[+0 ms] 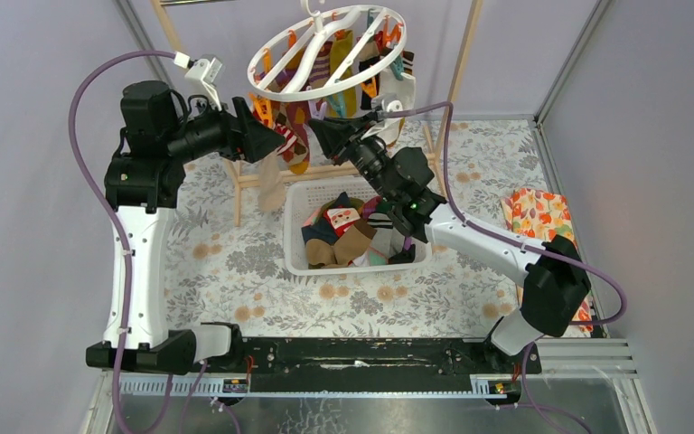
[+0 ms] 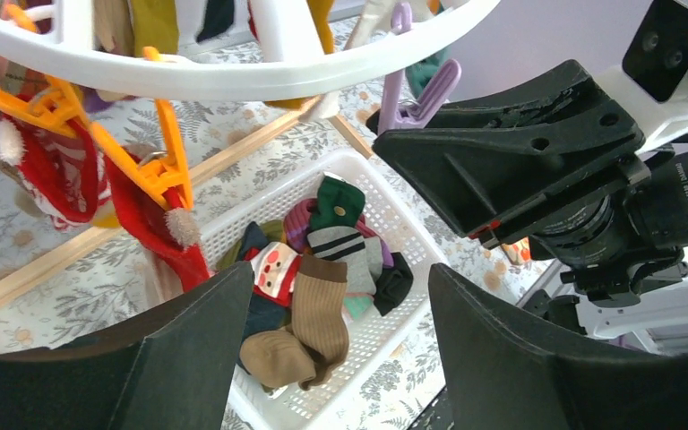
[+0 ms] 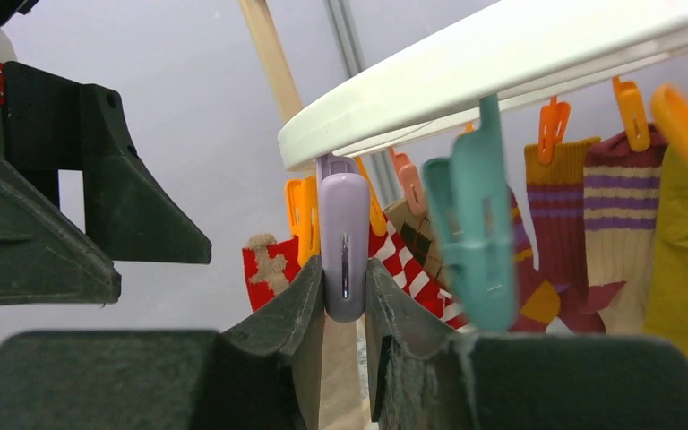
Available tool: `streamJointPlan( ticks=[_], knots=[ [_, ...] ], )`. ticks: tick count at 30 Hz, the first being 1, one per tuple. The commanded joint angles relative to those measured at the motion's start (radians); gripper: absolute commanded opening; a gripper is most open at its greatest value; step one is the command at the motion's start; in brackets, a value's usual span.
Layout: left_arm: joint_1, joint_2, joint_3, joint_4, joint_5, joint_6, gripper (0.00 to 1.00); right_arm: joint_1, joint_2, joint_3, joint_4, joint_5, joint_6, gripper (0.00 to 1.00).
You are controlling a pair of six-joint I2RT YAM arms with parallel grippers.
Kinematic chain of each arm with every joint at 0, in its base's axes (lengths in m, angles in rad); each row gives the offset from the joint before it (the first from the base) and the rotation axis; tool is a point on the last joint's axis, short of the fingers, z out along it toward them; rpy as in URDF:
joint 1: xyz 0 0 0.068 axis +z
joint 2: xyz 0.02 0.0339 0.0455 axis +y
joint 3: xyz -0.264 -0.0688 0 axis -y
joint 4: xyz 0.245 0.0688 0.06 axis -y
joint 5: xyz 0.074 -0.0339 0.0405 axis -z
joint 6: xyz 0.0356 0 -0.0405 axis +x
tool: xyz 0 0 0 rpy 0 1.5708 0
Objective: Clip the socks to the hanger
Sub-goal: Open the clamp at the hanger.
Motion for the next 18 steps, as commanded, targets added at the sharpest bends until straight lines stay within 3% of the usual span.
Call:
streamJointPlan(
  ticks=[1, 9, 18],
  knots=[
    [-0.051, 0.026, 0.031, 0.058, 0.004, -0.063, 0.79, 0.045, -0.02, 0.058, -0.013, 0.122, -0.144, 0.01],
    [-0.122, 0.138, 0.144, 0.163, -0.003, -0.145, 0.79, 0.093, 0.003, 0.089, -0.008, 0.151, -0.223, 0.02],
    [-0.141, 0.155, 0.094, 0.274, 0.033, -0.169, 0.79, 0.126, 0.029, 0.128, -0.028, 0.146, -0.253, 0.02]
  ],
)
